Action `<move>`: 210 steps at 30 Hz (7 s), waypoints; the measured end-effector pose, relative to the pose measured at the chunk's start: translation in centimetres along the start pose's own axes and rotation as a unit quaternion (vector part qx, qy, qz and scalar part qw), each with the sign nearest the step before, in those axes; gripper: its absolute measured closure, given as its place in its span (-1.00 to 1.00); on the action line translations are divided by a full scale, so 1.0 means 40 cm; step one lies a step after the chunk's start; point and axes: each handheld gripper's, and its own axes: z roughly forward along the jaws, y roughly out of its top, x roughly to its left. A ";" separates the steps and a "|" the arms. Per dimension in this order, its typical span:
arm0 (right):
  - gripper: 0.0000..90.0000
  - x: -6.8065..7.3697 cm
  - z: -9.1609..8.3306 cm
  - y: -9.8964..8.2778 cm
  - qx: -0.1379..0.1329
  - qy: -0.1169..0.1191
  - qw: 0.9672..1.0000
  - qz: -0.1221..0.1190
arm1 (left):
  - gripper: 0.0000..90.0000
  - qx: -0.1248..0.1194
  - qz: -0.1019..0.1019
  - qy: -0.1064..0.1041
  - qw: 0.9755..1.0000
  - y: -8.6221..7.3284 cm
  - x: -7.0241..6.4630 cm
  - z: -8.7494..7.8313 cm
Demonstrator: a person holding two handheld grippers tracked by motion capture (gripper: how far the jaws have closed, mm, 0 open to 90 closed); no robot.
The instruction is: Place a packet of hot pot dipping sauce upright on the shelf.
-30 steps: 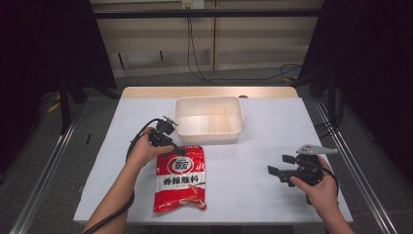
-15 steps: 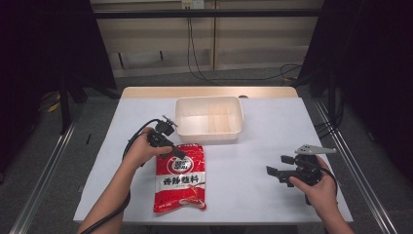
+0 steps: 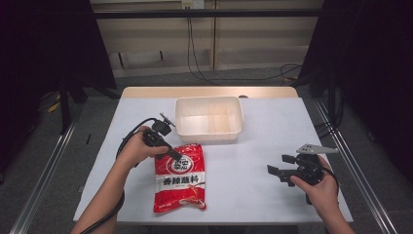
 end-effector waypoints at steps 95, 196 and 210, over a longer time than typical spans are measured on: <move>-0.59 0.019 0.005 0.011 -0.010 0.012 1.000 -0.013 | 0.97 -0.137 -0.059 0.033 0.988 0.152 -0.113 -0.450; -0.59 0.024 0.011 0.010 -0.008 0.019 1.000 -0.018 | 0.96 -0.195 -0.069 0.108 0.972 0.334 -0.025 -0.304; -0.59 0.025 0.012 0.010 -0.009 0.020 1.000 -0.020 | 0.96 -0.186 -0.060 0.107 0.975 0.327 -0.006 -0.257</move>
